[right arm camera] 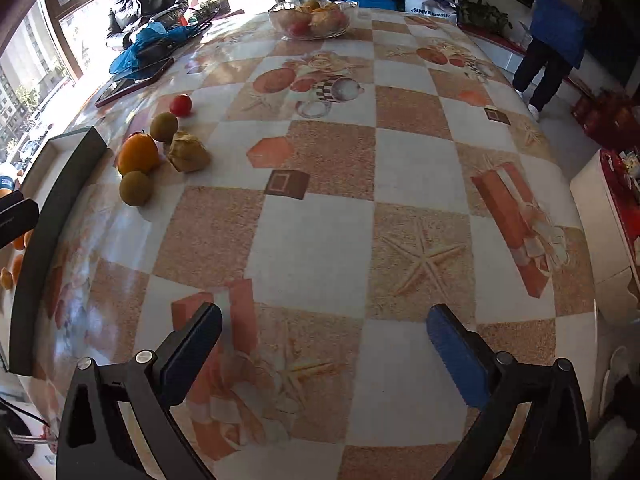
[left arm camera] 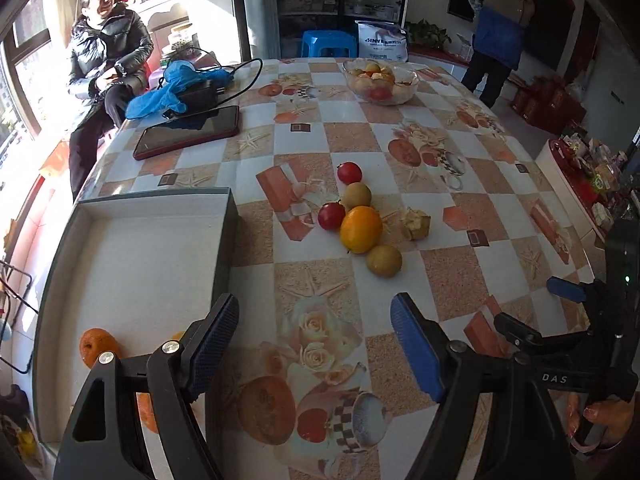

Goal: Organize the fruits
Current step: 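Grasp another orange from the fruit row with the left tool, then grasp a beige ginger lump with the right tool while the left tool holds its orange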

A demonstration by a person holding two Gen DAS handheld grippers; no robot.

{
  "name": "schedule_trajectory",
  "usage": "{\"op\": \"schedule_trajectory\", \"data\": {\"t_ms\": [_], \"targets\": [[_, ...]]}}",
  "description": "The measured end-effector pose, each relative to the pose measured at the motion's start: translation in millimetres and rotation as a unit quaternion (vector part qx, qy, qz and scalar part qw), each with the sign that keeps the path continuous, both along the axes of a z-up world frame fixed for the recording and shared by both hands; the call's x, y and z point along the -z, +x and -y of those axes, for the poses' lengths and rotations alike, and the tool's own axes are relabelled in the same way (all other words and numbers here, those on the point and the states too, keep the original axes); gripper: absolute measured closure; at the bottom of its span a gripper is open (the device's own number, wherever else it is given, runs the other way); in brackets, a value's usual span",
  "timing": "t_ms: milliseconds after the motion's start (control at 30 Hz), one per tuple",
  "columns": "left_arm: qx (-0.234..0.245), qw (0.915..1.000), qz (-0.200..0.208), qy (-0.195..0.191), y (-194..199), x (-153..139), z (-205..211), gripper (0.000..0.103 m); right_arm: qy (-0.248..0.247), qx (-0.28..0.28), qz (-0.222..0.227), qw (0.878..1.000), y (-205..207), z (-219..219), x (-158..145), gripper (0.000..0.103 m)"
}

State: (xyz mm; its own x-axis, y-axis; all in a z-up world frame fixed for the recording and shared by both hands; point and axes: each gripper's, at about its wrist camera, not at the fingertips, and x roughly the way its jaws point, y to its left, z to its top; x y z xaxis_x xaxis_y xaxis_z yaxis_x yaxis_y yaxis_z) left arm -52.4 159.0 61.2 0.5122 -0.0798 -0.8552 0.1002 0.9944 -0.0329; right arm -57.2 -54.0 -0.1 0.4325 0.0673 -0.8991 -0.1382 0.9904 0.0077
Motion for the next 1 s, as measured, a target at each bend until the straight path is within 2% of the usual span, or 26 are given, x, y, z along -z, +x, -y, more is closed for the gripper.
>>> {"op": "schedule_trajectory", "data": {"t_ms": [133,267,367,433,500,567,600,633,800,900,1000], "targets": [[-0.022,0.9989,-0.035,-0.022,25.1,21.3,14.3,0.022,0.003,-0.016,0.045,0.999,-16.2,3.3,2.3,0.0],[-0.048,0.9961,-0.045,-0.059,45.4,25.1,14.9,0.022,0.006,-0.016,0.066,0.998,-21.8,3.4,2.3,0.0],[-0.06,0.9955,-0.041,-0.061,59.5,25.4,17.0,0.024,0.007,-0.017,0.07,0.997,-20.3,1.6,0.5,0.0],[-0.063,0.9949,-0.054,-0.057,68.5,30.6,19.7,0.028,0.008,-0.017,0.072,0.997,-19.3,1.1,0.6,0.0],[-0.066,0.9937,-0.075,-0.05,75.7,39.4,22.8,0.047,0.008,-0.018,0.072,0.997,-18.6,1.2,0.7,0.0],[-0.073,0.9939,-0.072,-0.041,77.6,42.0,24.7,0.053,0.008,-0.018,0.073,0.997,-18.2,1.2,0.6,0.0],[-0.072,0.994,-0.072,-0.042,78.4,41.8,25.8,0.066,0.008,-0.018,0.073,0.997,-18.4,1.1,0.6,0.0],[-0.073,0.9938,-0.073,-0.042,78.6,41.8,25.8,0.065,0.008,-0.018,0.073,0.997,-18.8,1.6,0.6,0.0],[-0.073,0.995,-0.059,-0.034,59.6,41.4,19.9,0.065,0.008,-0.018,0.073,0.997,-18.6,1.7,0.5,0.0],[-0.065,0.9965,-0.047,-0.024,32.2,41.6,13.9,0.065,0.008,-0.018,0.073,0.997,-18.5,1.8,0.4,0.0],[-0.062,0.9976,-0.031,0.003,-0.4,44.2,9.7,0.065,0.009,-0.018,0.073,0.997,-18.5,1.9,0.3,0.0]]}}
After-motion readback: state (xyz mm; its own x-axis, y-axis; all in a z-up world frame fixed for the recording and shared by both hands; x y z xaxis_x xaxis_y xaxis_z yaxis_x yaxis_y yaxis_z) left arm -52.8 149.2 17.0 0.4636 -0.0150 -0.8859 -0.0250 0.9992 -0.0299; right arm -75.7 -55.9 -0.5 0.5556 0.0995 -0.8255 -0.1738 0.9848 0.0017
